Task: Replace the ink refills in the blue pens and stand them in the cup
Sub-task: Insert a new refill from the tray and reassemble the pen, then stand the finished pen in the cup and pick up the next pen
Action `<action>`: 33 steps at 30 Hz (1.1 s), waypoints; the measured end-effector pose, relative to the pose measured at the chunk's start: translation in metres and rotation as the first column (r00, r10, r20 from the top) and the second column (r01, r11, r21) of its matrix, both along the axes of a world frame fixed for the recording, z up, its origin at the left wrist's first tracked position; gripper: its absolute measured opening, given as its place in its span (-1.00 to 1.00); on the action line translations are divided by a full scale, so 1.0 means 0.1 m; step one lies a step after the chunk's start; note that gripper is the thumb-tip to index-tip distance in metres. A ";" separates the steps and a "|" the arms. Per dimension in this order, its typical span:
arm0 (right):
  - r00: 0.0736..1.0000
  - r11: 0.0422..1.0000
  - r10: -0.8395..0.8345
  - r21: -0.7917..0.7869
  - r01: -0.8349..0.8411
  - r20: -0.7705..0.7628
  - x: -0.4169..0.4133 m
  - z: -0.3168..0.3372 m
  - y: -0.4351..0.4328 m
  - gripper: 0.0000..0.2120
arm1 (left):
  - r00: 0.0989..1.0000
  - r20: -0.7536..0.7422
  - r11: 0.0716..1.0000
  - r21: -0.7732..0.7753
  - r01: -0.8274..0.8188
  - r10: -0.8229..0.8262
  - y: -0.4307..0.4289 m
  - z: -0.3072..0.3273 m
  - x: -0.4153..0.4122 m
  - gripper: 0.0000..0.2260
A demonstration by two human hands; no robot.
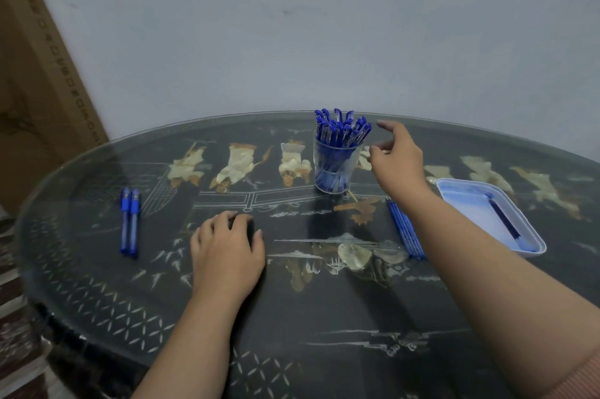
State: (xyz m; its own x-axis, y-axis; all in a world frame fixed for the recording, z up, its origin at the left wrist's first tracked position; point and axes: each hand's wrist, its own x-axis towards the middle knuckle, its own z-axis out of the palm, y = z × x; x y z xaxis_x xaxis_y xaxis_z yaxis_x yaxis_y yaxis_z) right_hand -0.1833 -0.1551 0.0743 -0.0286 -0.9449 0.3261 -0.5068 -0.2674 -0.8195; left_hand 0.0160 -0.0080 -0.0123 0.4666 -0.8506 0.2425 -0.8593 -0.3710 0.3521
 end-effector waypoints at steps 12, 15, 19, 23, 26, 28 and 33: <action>0.982 0.982 0.186 0.025 -0.186 -0.003 0.38 -0.73 1.19 -0.73 | 0.974 -0.181 0.948 -0.263 -0.181 0.135 0.47 0.31 0.48 -0.70; 0.937 0.942 0.312 -0.076 -0.327 -0.158 0.77 -0.77 1.31 -0.73 | 0.942 -0.175 0.908 -0.264 -0.325 0.286 0.66 0.29 0.92 -0.69; 0.832 0.874 0.454 -0.024 -0.486 -0.318 1.36 -0.77 1.35 -0.86 | 0.932 -0.087 0.935 -0.015 -0.355 0.353 0.80 0.17 1.44 -0.57; 0.794 0.857 0.487 0.022 -0.515 -0.365 1.95 -0.75 1.41 -0.82 | 0.942 -0.045 0.935 0.147 -0.323 0.333 0.79 0.03 1.60 -0.55; 0.823 0.878 0.455 0.018 -0.478 -0.341 2.30 -0.78 1.44 -0.80 | 0.940 -0.023 0.936 0.105 -0.336 0.340 0.77 -0.02 1.61 -0.55; 0.833 0.894 0.427 0.026 -0.447 -0.352 2.48 -0.80 1.46 -0.78 | 0.940 -0.014 0.937 0.091 -0.338 0.340 0.78 -0.05 1.61 -0.54; 0.835 0.930 0.350 0.047 -0.365 -0.424 2.72 -0.81 1.48 -0.75 | 0.938 -0.018 0.937 0.063 -0.344 0.346 0.77 -0.08 1.62 -0.54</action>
State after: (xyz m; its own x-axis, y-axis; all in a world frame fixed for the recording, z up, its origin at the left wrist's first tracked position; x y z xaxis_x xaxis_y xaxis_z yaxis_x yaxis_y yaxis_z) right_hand 0.0891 -0.0066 -0.0064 0.4553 -0.8508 0.2624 -0.6625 -0.5206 -0.5385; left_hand 0.1784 0.0691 -0.0207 0.7397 -0.6484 0.1802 -0.6650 -0.6633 0.3431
